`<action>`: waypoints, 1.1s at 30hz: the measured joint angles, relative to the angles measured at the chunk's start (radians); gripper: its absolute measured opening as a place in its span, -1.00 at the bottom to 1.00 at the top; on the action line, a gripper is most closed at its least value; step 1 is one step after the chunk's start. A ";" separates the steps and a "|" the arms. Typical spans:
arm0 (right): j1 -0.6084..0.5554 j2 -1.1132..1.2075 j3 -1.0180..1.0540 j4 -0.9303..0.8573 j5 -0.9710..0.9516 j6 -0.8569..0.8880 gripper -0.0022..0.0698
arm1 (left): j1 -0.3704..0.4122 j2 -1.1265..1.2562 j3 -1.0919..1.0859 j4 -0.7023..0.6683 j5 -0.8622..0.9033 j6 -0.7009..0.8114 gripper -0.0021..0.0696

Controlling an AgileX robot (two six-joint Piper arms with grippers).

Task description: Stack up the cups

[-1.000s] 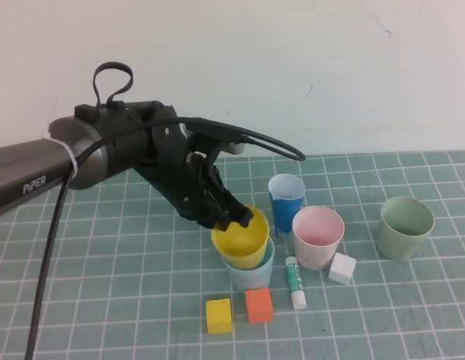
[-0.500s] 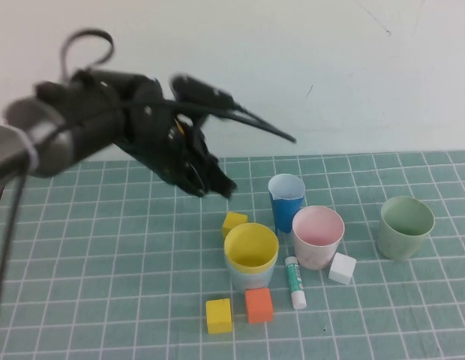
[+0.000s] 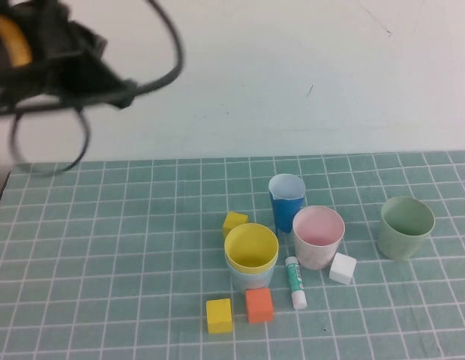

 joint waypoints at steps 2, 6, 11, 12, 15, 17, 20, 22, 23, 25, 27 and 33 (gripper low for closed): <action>0.000 0.101 -0.032 0.058 -0.017 -0.063 -0.82 | 0.002 -0.079 0.082 0.006 -0.040 -0.006 -0.94; 0.002 0.278 -0.119 0.147 -0.034 -0.131 -0.31 | 0.001 -0.214 0.288 0.005 -0.073 -0.090 -0.94; 0.002 0.501 -0.245 0.169 -0.046 -0.152 0.42 | 0.001 -0.367 0.516 0.005 -0.107 -0.141 -0.94; 0.002 0.533 -0.265 0.171 -0.049 -0.152 0.48 | 0.001 -0.394 0.557 0.005 -0.124 -0.153 -0.94; 0.002 0.641 -0.338 0.175 -0.064 -0.154 0.58 | 0.001 -0.463 0.647 -0.005 -0.151 -0.172 -0.94; 0.002 0.715 -0.383 0.180 -0.090 -0.154 0.60 | 0.001 -0.495 0.692 -0.008 -0.157 -0.179 -0.94; 0.002 0.819 -0.436 0.186 -0.128 -0.154 0.61 | 0.001 -0.537 0.734 -0.011 -0.142 -0.181 -0.94; 0.002 0.877 -0.467 0.193 -0.137 -0.154 0.61 | 0.001 -0.560 0.750 -0.013 -0.121 -0.181 -0.94; 0.002 0.907 -0.484 0.193 -0.137 -0.154 0.61 | 0.001 -0.568 0.753 -0.013 -0.109 -0.181 -0.94; 0.002 0.957 -0.515 0.199 -0.137 -0.154 0.57 | 0.001 -0.582 0.759 -0.015 -0.092 -0.181 -0.94; 0.002 1.005 -0.540 0.209 -0.137 -0.154 0.49 | 0.001 -0.592 0.763 -0.016 -0.085 -0.179 -0.94; 0.002 1.064 -0.582 0.234 -0.137 -0.154 -0.23 | 0.001 -0.593 0.765 -0.017 -0.073 -0.177 -0.94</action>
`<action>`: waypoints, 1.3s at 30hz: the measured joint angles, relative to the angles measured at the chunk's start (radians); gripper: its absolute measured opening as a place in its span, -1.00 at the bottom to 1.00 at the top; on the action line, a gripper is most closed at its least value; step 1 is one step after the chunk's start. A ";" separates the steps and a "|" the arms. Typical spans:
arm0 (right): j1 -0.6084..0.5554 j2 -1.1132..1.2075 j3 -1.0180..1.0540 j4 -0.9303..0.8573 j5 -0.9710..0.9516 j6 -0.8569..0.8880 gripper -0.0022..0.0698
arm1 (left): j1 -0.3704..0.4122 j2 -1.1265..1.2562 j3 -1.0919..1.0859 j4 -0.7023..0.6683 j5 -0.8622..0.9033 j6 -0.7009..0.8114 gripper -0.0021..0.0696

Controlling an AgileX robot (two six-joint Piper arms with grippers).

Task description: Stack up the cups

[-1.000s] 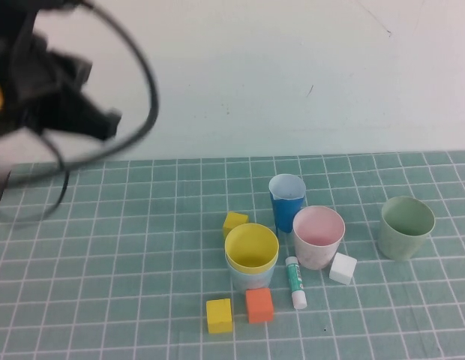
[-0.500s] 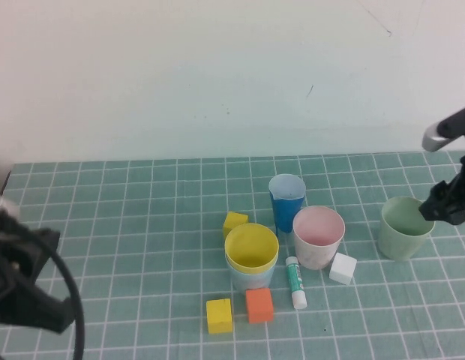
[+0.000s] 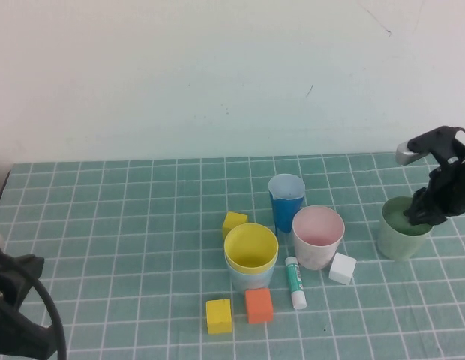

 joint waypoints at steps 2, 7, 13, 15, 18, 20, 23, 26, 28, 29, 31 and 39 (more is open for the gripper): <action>0.000 0.000 -0.012 0.001 0.005 0.000 -0.61 | 0.000 0.000 0.000 0.000 0.002 0.000 -0.94; 0.000 0.000 -0.063 0.001 0.085 -0.007 -0.87 | 0.000 0.000 0.012 0.013 0.004 0.001 -0.94; 0.009 -0.045 -0.170 0.001 0.238 -0.009 -0.88 | 0.000 -0.005 0.068 0.026 -0.059 0.000 -0.94; 0.025 -0.079 -0.196 0.003 0.271 -0.011 -0.88 | 0.000 -0.012 0.068 0.026 -0.077 0.000 -0.94; 0.060 -0.124 -0.212 0.043 0.302 -0.032 -0.88 | 0.000 -0.022 0.068 0.026 -0.086 -0.001 -0.94; 0.094 -0.137 -0.218 0.102 0.311 -0.073 -0.88 | 0.000 -0.021 0.068 0.026 -0.095 -0.001 -0.94; 0.149 -0.137 -0.218 0.162 0.305 -0.123 -0.88 | 0.000 -0.021 0.068 0.026 -0.095 -0.001 -0.94; 0.195 -0.131 -0.218 0.179 0.273 -0.137 -0.89 | 0.000 -0.021 0.069 0.026 -0.095 -0.001 -0.94; 0.203 -0.124 -0.218 0.184 0.255 -0.140 -0.89 | 0.000 -0.021 0.069 0.026 -0.095 -0.001 -0.94; 0.203 -0.119 -0.218 0.184 0.250 -0.140 -0.89 | 0.000 -0.021 0.069 0.026 -0.095 -0.001 -0.94; 0.203 -0.114 -0.218 0.184 0.245 -0.140 -0.89 | 0.000 -0.021 0.069 0.022 -0.095 -0.001 -0.94; 0.203 -0.086 -0.227 0.189 0.247 -0.140 -0.88 | 0.000 -0.021 0.069 0.016 -0.110 -0.016 -0.94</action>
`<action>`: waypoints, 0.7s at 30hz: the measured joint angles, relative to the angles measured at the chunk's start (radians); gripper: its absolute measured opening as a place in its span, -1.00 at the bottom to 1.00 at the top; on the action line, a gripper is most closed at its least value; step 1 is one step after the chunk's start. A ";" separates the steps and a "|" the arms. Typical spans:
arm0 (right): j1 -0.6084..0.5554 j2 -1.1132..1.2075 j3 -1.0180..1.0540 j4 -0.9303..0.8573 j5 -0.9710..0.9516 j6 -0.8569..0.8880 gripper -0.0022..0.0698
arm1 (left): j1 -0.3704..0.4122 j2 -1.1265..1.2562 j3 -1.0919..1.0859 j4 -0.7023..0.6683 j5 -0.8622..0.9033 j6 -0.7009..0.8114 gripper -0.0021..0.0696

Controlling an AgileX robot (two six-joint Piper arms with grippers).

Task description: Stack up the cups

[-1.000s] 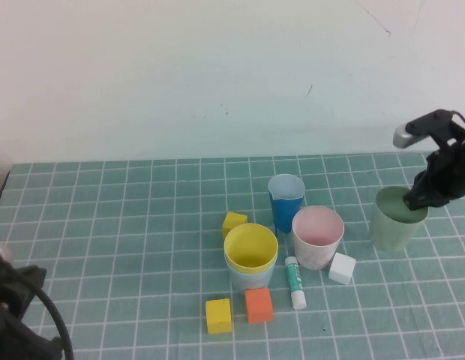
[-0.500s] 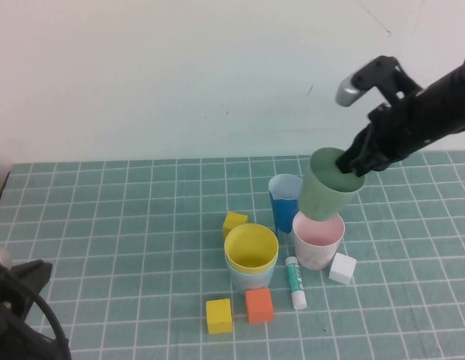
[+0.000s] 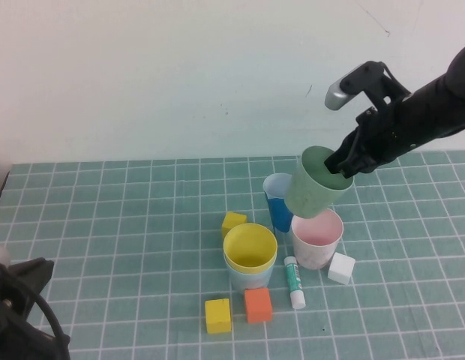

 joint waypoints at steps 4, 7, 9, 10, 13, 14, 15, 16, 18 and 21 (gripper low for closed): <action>-0.003 0.009 -0.005 0.008 0.000 0.000 -0.88 | 0.000 0.000 0.000 0.000 0.000 -0.001 -0.94; -0.003 0.010 -0.009 0.008 0.004 0.000 -0.88 | 0.000 0.000 0.000 0.000 0.000 -0.003 -0.94; -0.003 0.010 -0.009 0.008 0.004 0.000 -0.88 | 0.000 0.000 0.000 0.000 0.000 -0.005 -0.94; -0.003 0.008 -0.009 0.008 0.006 0.000 -0.88 | 0.000 0.000 0.000 0.000 0.000 -0.005 -0.94; -0.003 -0.001 -0.012 0.003 0.010 0.000 -0.88 | 0.000 0.000 0.000 0.000 0.000 -0.006 -0.94; -0.003 -0.003 -0.011 -0.004 0.018 0.000 -0.88 | 0.000 0.000 0.000 0.000 0.000 -0.006 -0.94; -0.003 -0.005 -0.016 -0.008 0.024 -0.002 -0.88 | 0.000 0.000 0.000 0.000 0.000 -0.006 -0.94; -0.003 -0.008 -0.018 -0.013 0.029 -0.001 -0.89 | 0.000 0.000 0.000 0.000 0.000 -0.006 -0.94; -0.003 -0.015 -0.026 -0.032 0.039 -0.004 -0.89 | 0.000 0.000 0.000 0.000 0.000 -0.006 -0.94; -0.003 -0.027 -0.033 -0.050 0.060 -0.006 -0.89 | 0.000 0.000 0.002 0.000 0.000 -0.006 -0.94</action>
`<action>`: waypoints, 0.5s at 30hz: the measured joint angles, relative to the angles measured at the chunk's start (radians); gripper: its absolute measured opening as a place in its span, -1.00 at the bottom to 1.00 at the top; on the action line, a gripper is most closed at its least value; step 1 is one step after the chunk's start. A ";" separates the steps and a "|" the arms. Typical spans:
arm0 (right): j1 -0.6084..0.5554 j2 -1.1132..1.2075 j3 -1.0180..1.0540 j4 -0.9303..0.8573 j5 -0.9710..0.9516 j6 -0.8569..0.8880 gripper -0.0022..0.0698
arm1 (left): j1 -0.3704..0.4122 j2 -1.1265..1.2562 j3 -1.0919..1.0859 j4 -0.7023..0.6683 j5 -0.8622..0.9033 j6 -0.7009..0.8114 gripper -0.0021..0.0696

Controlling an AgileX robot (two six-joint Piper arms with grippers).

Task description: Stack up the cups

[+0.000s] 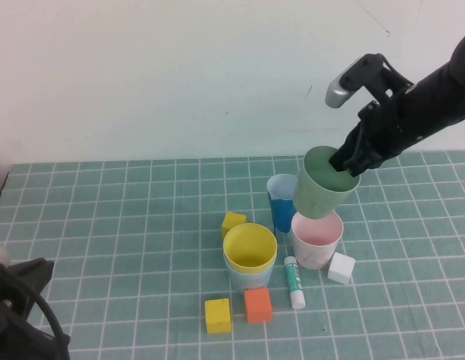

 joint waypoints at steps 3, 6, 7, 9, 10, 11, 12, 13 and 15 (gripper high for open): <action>0.000 -0.004 -0.005 -0.033 0.021 0.000 -0.89 | 0.000 0.000 0.009 0.000 -0.011 0.000 -0.94; 0.000 0.005 -0.005 -0.065 0.046 0.000 -0.89 | 0.000 0.000 0.019 0.000 -0.021 0.000 -0.94; 0.000 0.012 -0.005 -0.069 0.048 0.000 -0.89 | 0.000 0.000 0.019 0.000 -0.021 0.000 -0.94; 0.000 0.030 -0.005 -0.073 0.050 0.001 -0.89 | 0.000 0.000 0.019 0.000 -0.039 0.000 -0.94; 0.000 0.041 -0.005 -0.073 0.048 0.001 -0.89 | 0.000 0.000 0.019 0.000 -0.044 0.000 -0.94; 0.000 0.054 -0.005 -0.073 0.044 0.001 -0.89 | 0.000 0.000 0.019 0.000 -0.048 -0.002 -0.94; 0.000 0.066 -0.005 -0.073 0.040 0.001 -0.89 | 0.000 0.000 0.019 0.000 -0.049 -0.002 -0.94; 0.000 0.075 -0.005 -0.073 0.034 0.001 -0.89 | 0.000 0.000 0.019 0.000 -0.050 -0.002 -0.94; 0.000 0.092 -0.005 -0.073 0.022 -0.001 -0.89 | 0.000 0.000 0.019 0.000 -0.050 -0.002 -0.94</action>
